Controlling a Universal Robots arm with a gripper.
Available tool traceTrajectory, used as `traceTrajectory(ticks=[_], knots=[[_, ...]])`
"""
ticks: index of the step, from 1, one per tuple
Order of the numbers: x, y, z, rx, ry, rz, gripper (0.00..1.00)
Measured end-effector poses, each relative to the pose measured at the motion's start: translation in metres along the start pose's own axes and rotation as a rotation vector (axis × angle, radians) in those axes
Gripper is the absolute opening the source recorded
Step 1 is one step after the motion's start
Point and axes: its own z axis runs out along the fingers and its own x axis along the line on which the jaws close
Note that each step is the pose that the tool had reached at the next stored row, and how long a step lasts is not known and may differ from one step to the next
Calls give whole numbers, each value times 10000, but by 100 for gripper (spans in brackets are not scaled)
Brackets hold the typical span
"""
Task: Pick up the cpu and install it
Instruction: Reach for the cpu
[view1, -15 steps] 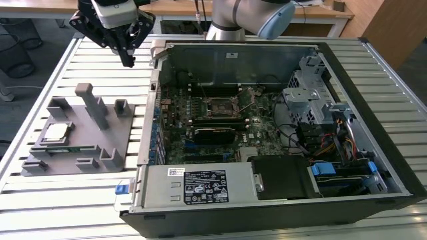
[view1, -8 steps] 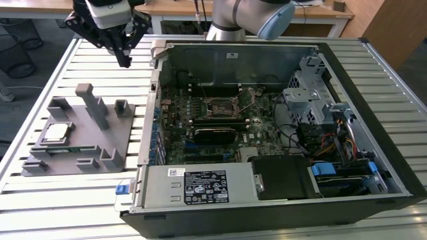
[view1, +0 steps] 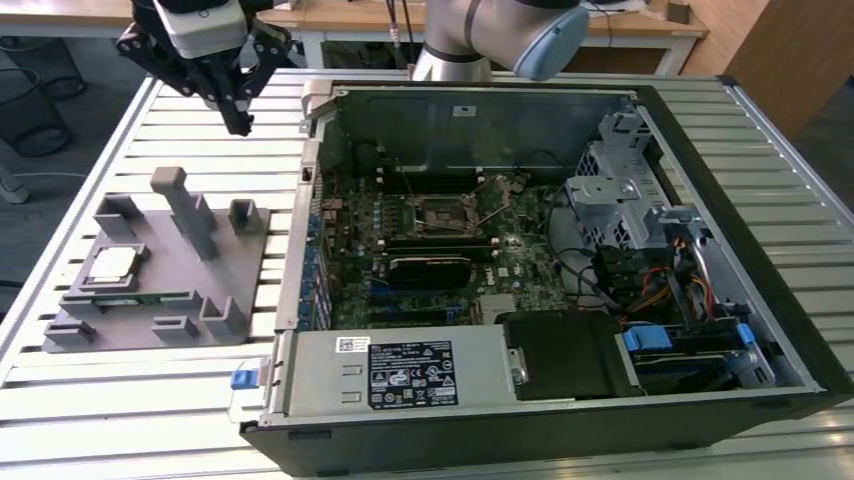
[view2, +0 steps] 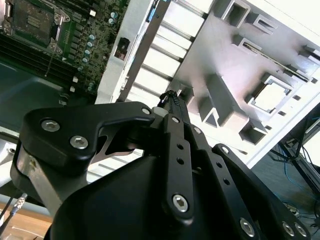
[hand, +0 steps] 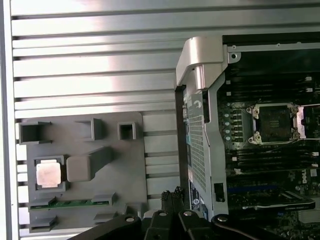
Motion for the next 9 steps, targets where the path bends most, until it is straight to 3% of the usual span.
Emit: traceTrajectory(ticks=[9], knots=[[96,-8,1,0,0,0,11]])
